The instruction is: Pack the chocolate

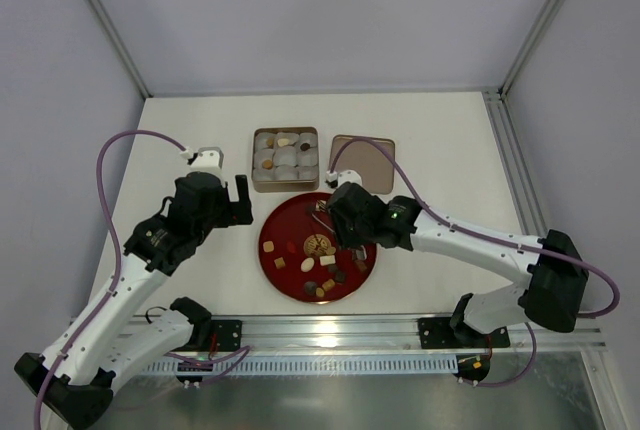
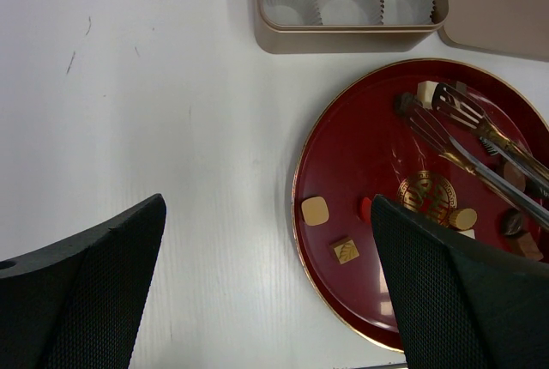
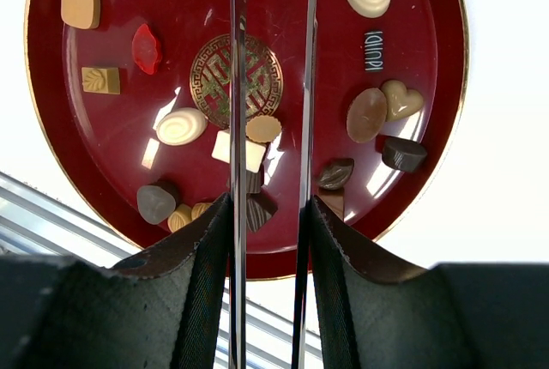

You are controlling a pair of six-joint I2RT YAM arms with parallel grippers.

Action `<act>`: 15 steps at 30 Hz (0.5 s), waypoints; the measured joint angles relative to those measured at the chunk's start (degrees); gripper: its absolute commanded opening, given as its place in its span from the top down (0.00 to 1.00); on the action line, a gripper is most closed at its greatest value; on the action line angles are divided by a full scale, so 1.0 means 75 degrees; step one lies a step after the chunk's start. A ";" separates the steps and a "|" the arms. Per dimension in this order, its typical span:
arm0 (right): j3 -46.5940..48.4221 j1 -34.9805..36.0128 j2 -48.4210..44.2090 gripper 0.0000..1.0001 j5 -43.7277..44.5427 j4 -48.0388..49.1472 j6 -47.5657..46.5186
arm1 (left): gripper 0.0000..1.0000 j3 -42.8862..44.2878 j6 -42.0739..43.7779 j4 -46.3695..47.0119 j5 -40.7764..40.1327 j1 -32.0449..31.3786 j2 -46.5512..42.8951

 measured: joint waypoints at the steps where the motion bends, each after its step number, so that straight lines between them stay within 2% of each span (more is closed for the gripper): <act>1: 0.0009 0.0000 0.0047 0.59 -0.0003 0.0023 -0.0006 | 0.00 0.0000 0.0000 0.0000 0.0000 0.0000 0.0000; 15: 0.0099 0.0026 0.0539 0.59 -0.0117 0.0204 -0.0032 | 0.00 0.0000 0.0000 0.0000 -0.0003 0.0000 0.0000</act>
